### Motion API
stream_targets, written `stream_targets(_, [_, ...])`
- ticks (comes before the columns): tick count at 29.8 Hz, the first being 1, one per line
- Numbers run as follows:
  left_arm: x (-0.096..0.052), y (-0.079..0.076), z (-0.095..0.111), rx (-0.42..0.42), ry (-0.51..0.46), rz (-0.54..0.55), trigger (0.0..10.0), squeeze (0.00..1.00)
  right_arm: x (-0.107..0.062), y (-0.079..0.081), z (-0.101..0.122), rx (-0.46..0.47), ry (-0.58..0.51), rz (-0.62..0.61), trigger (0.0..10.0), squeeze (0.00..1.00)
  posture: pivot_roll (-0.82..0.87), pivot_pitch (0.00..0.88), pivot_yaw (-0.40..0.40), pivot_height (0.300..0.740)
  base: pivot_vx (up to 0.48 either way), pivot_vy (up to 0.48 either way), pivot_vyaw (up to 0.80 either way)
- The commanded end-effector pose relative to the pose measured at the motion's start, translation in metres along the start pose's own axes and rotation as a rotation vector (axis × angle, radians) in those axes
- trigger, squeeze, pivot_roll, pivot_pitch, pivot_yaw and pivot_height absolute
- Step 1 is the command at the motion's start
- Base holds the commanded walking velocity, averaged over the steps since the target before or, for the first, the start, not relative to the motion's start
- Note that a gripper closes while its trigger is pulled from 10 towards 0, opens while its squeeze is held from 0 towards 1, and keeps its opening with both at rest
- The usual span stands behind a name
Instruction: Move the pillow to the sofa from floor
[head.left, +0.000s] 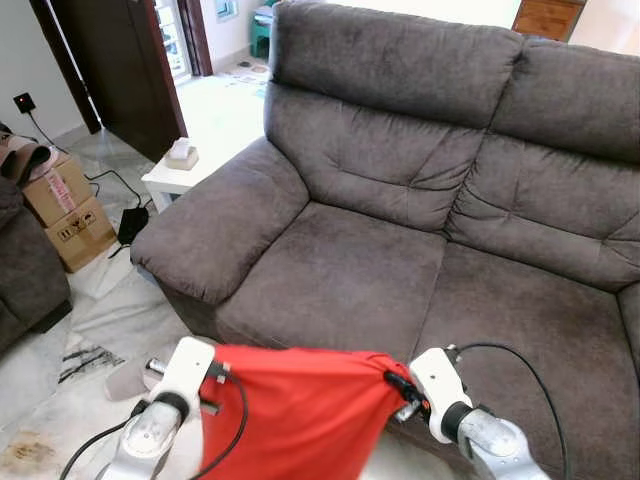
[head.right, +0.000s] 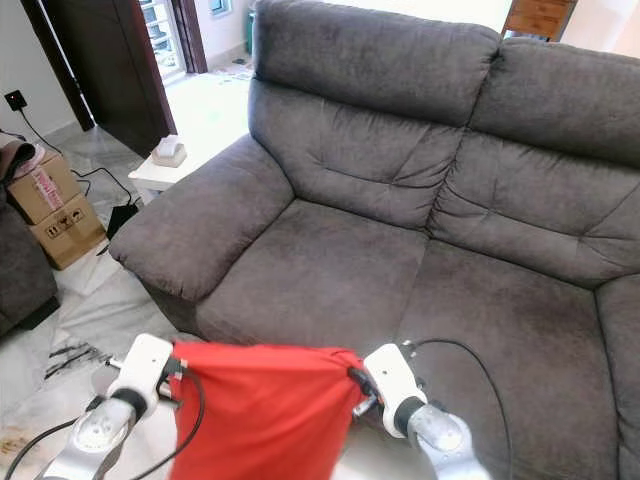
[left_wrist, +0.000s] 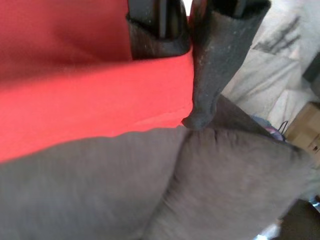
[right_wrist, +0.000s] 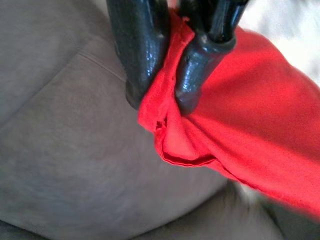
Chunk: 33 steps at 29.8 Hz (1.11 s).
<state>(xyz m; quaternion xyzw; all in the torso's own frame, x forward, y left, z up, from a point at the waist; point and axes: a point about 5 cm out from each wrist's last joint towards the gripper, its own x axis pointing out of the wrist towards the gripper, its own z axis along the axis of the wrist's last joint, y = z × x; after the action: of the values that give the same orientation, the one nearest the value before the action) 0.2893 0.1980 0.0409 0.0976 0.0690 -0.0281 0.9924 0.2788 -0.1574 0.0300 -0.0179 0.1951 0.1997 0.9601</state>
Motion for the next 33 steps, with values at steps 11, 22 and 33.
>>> stream_targets(11, [-0.004,-0.006,0.025,-0.040,-0.087,0.079,10.0,0.00,0.007,-0.007,0.029,0.195,-0.226,-0.250,10.0,0.00,0.11,0.093,-0.009,0.740,0.000,0.000,0.00])
stream_targets(22, [0.004,-0.004,0.035,0.003,-0.089,0.090,10.0,0.00,0.008,-0.004,0.029,0.218,-0.242,-0.281,10.0,0.00,0.11,0.106,-0.011,0.740,0.000,-0.123,-0.54])
stream_targets(33, [0.004,-0.003,0.032,0.002,-0.077,0.098,10.0,0.00,0.006,-0.009,0.026,0.223,-0.242,-0.325,10.0,0.00,0.11,0.110,-0.010,0.740,0.000,-0.275,-0.80])
